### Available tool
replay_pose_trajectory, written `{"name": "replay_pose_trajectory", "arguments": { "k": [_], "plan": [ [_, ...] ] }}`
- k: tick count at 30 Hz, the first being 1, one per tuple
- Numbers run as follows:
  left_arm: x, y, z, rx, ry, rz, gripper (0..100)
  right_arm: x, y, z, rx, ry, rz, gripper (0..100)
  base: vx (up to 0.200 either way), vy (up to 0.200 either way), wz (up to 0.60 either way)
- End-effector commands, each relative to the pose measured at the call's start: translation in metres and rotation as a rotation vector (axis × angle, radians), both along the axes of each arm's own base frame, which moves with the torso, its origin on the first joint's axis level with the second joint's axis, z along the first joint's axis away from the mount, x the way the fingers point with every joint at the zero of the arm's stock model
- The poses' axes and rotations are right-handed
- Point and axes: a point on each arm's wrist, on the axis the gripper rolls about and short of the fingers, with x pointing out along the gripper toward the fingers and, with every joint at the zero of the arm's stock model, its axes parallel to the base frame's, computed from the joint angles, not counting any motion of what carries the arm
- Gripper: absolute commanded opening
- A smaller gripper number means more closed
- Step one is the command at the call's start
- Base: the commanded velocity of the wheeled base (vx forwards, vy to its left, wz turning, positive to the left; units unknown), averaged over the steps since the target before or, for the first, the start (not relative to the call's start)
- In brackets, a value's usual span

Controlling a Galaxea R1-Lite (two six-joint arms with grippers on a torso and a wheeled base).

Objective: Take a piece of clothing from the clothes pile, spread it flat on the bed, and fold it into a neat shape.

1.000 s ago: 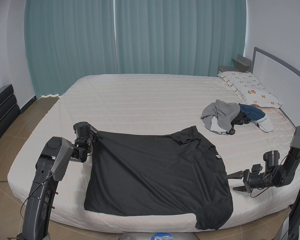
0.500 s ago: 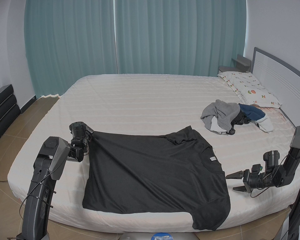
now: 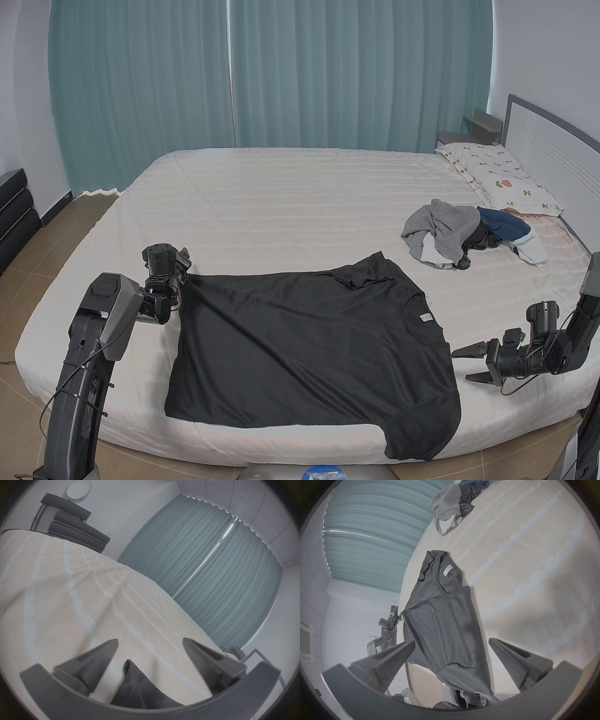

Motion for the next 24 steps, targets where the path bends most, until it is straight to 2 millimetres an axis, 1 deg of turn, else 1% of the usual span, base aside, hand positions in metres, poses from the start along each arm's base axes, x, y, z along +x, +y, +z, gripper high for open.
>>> {"name": "replay_pose_trajectory", "arguments": {
  "k": [1, 2, 6, 7, 8, 10, 11, 13, 15, 17, 18, 20, 21, 22, 23, 24],
  "plan": [
    [0.000, -0.001, 0.003, -0.001, -0.003, 0.002, 100, 0.000, 0.000, 0.000, 0.000, 0.000, 0.000, 100, 0.000, 0.000, 0.00],
    [0.000, -0.001, 0.003, -0.001, -0.003, 0.002, 100, 0.000, 0.000, 0.000, 0.000, 0.000, 0.000, 100, 0.000, 0.000, 0.00],
    [-0.025, 0.000, 0.028, -0.055, 0.050, 0.024, 100, 0.000, 0.000, 0.000, 0.002, 0.001, -0.001, 100, 0.000, 0.000, 0.00],
    [-0.037, 0.001, 0.046, -0.094, 0.051, 0.018, 100, 0.000, 0.000, 0.000, 0.002, 0.001, -0.001, 100, 0.000, 0.000, 0.00],
    [-0.047, 0.001, 0.058, -0.124, 0.048, 0.004, 100, 0.000, 0.000, 0.000, 0.002, 0.001, -0.001, 100, 0.000, 0.000, 0.00],
    [-0.065, -0.003, 0.071, -0.172, 0.063, -0.066, 100, 0.001, 0.000, 0.000, 0.002, -0.001, -0.001, 100, 0.000, 0.000, 0.00],
    [-0.067, -0.004, 0.073, -0.175, 0.064, -0.078, 100, 0.001, 0.000, 0.000, 0.002, -0.001, -0.001, 100, 0.000, 0.000, 0.00],
    [-0.083, -0.011, 0.081, -0.198, 0.091, -0.153, 100, 0.000, 0.000, 0.000, 0.001, 0.000, 0.000, 100, 0.000, 0.000, 0.00],
    [-0.093, -0.014, 0.082, -0.204, 0.115, -0.167, 100, 0.000, 0.000, 0.000, 0.001, 0.000, 0.000, 100, 0.000, 0.000, 0.00],
    [-0.104, -0.018, 0.077, -0.204, 0.154, -0.164, 100, 0.000, 0.000, 0.000, 0.001, 0.000, 0.000, 100, 0.000, 0.000, 0.00],
    [-0.104, -0.018, 0.077, -0.204, 0.154, -0.164, 100, 0.000, 0.000, 0.000, 0.001, 0.000, 0.000, 100, 0.000, 0.000, 0.00],
    [-0.142, -0.014, 0.081, -0.248, 0.222, -0.156, 100, 0.002, 0.000, 0.001, 0.003, -0.004, -0.003, 100, 0.000, 0.000, 0.00],
    [-0.148, -0.014, 0.081, -0.263, 0.231, -0.156, 100, 0.003, 0.000, 0.001, 0.004, -0.005, -0.005, 100, 0.000, 0.000, 0.00],
    [-0.155, -0.014, 0.081, -0.276, 0.245, -0.158, 100, 0.004, -0.001, 0.001, 0.004, -0.006, -0.008, 100, -0.200, 0.000, 0.00],
    [-0.170, -0.014, 0.081, -0.298, 0.260, -0.169, 100, 0.005, 0.000, 0.001, 0.000, -0.007, -0.008, 100, -0.200, 0.000, 0.00],
    [-0.190, -0.015, 0.081, -0.309, 0.282, -0.191, 100, 0.009, 0.001, 0.002, -0.008, -0.010, -0.011, 100, -0.200, 0.000, 0.00]
  ]
}}
